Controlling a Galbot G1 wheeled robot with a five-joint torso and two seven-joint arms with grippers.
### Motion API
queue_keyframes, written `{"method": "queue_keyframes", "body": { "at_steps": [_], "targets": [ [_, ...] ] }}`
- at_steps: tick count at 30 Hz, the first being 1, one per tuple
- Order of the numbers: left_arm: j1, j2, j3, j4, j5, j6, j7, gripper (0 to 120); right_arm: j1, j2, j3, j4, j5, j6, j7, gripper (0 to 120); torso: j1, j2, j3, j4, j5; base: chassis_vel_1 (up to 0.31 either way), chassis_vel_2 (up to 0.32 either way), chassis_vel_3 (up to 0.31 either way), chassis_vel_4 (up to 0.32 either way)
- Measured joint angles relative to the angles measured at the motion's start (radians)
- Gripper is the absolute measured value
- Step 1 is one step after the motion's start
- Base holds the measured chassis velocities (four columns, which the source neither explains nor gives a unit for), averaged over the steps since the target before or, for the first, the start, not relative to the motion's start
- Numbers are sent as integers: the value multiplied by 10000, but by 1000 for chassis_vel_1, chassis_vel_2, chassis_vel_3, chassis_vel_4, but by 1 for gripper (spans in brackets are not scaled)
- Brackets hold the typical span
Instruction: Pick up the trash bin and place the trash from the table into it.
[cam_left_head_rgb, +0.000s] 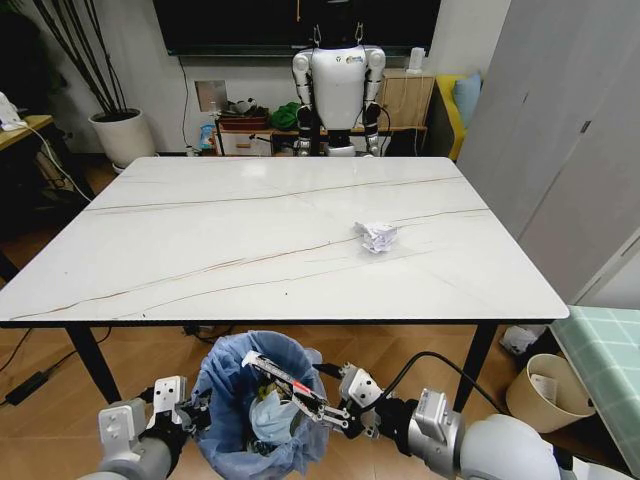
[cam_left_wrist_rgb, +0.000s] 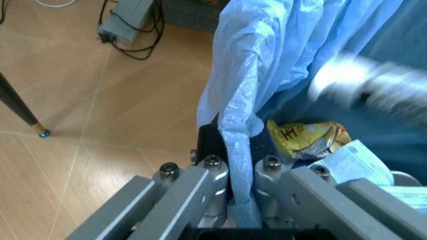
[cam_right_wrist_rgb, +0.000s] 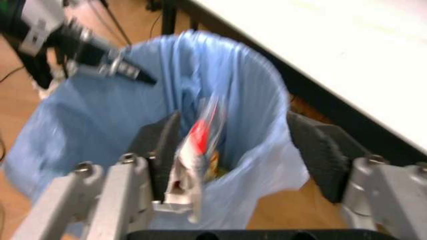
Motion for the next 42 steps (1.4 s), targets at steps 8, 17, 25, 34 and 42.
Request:
{"method": "queue_keyframes", "body": {
  "at_steps": [8,17,25,34,42],
  "targets": [
    [70,-41,83,0,93,0,35,0,351,706,706,531,1338,-100,1570,94,0,0,0,-1,0,0,0,0,0],
    [342,-177,293,0,425,0,209,0,1699,1406,1768,-341,3754,-533,3900,100,0,0,0,-1,3,0,0,0,0],
    [406,-189,212,0,484,0,338,0,4009,1703,1905,-2726,5184,-983,4525,100,0,0,1,0,1,0,0,0,0],
    [336,-98,133,0,436,0,391,0,5592,2419,1499,-4121,8060,-1413,6999,100,1,-1,1,1,-1,0,0,0,0],
    [332,-75,84,0,324,0,391,0,6311,3002,1369,-5473,9705,-1336,9097,100,1,-1,2,1,0,0,0,0,0]
  ]
}}
